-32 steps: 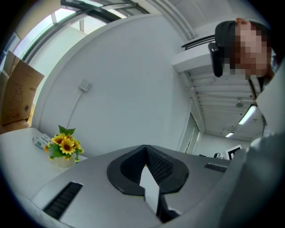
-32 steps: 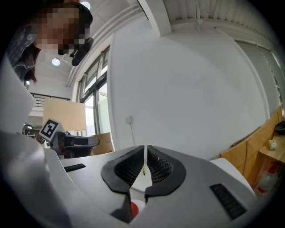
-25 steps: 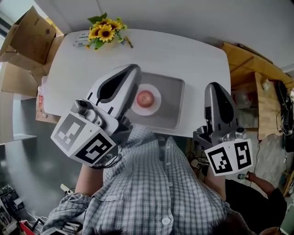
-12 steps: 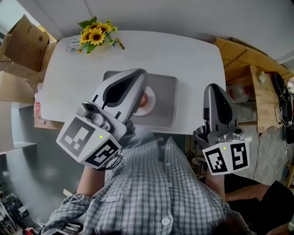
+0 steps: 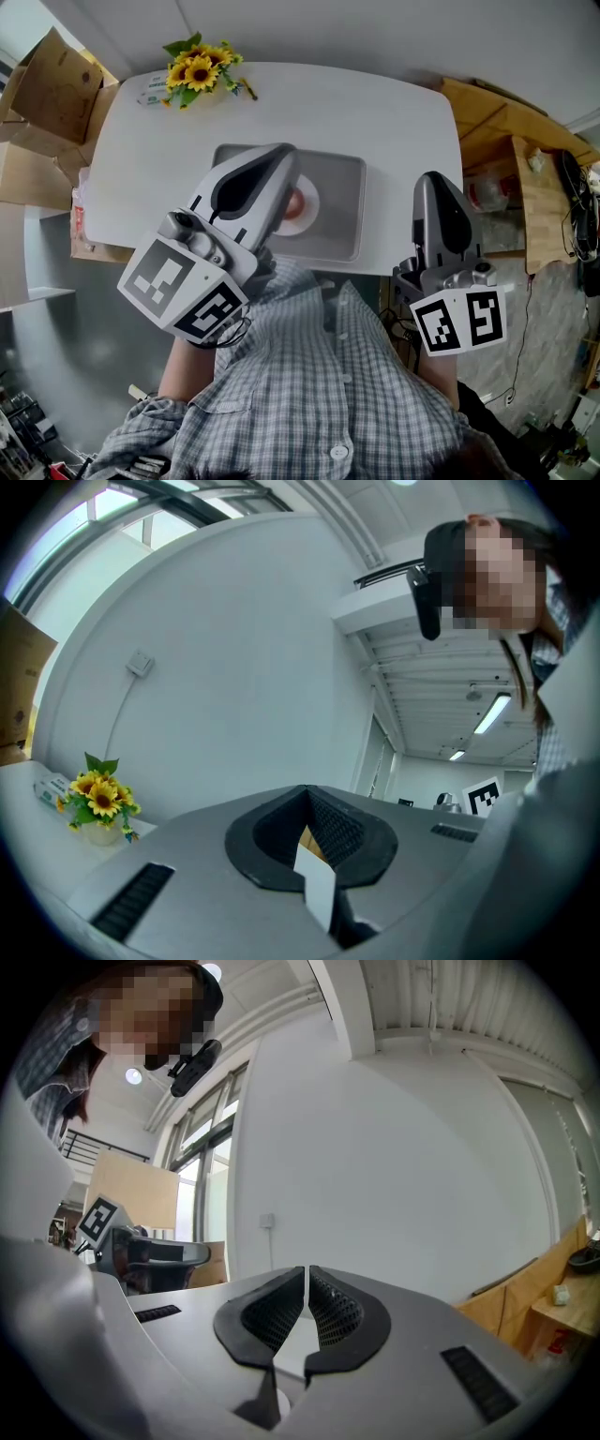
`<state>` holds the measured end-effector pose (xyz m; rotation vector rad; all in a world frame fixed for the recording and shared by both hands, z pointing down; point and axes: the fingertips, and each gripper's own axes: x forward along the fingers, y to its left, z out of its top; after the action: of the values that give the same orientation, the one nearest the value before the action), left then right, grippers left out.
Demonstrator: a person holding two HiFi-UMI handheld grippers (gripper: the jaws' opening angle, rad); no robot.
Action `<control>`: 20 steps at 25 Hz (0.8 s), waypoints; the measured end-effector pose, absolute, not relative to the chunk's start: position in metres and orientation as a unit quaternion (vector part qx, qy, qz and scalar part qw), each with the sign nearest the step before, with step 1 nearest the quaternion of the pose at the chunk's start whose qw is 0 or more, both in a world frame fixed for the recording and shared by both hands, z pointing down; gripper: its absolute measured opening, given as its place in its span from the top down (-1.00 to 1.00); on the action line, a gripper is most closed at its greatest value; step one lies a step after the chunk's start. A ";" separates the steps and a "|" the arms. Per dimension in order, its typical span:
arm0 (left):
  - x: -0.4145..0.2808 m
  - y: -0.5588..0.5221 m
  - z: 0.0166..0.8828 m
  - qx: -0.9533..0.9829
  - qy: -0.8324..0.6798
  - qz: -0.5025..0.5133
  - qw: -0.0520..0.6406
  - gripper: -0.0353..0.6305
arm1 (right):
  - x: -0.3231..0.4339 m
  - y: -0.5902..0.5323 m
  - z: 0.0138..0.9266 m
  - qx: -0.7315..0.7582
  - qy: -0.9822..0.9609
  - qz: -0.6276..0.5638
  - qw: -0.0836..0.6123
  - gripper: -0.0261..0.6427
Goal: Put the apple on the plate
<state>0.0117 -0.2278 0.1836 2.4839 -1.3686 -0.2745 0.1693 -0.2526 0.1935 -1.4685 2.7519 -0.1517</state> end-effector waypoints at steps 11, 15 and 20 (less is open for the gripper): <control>0.010 -0.233 0.188 0.863 -0.474 -0.093 0.150 0.86 | 0.171 -0.257 0.201 -0.482 0.874 -0.059 -0.001 0.83; 0.011 -0.235 0.188 0.863 -0.473 -0.091 0.151 0.86 | 0.172 -0.258 0.202 -0.484 0.873 -0.063 -0.003 0.83; 0.012 -0.235 0.189 0.864 -0.472 -0.089 0.152 0.86 | 0.172 -0.258 0.203 -0.485 0.872 -0.062 -0.003 0.83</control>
<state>0.0120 -0.2352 0.1887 2.4791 -1.3560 -0.2546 0.1720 -0.2576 0.2028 -1.5273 2.7454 -0.1967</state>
